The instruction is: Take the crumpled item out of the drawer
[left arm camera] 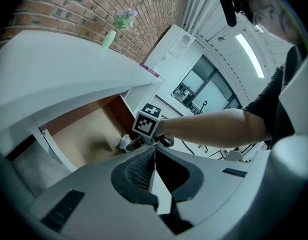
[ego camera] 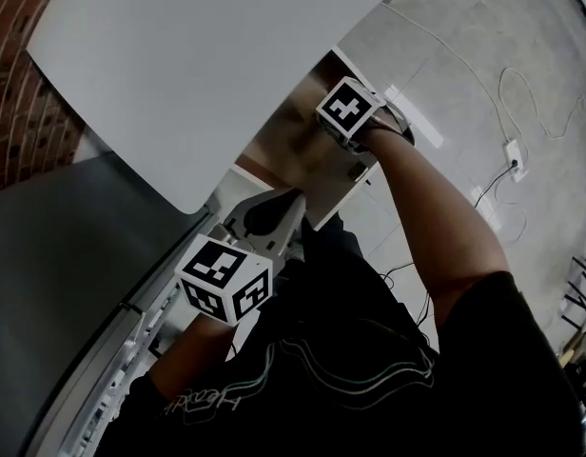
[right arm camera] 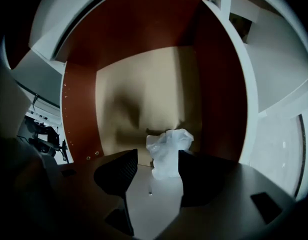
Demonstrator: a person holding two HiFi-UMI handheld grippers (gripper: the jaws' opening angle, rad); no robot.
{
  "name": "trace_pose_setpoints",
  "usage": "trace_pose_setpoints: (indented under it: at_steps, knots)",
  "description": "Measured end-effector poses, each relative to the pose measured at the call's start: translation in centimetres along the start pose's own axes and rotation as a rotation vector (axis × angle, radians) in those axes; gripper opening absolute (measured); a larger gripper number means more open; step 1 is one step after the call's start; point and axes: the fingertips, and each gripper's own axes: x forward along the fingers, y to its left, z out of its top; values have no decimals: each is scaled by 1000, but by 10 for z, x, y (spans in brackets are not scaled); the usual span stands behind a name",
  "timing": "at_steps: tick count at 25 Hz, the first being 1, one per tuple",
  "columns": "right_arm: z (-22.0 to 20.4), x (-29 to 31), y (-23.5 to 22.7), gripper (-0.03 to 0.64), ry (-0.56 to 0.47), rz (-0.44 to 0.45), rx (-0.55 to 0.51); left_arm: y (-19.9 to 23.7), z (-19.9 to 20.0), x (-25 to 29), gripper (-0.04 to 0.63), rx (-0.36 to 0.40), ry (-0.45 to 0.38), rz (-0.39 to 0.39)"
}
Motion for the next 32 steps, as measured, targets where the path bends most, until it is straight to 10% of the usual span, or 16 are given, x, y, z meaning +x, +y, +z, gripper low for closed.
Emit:
trace_pose_setpoints:
  at_steps: [32]
  knots:
    - [8, 18, -7, 66, 65, -24, -22, 13, -12, -3, 25, -31, 16, 22]
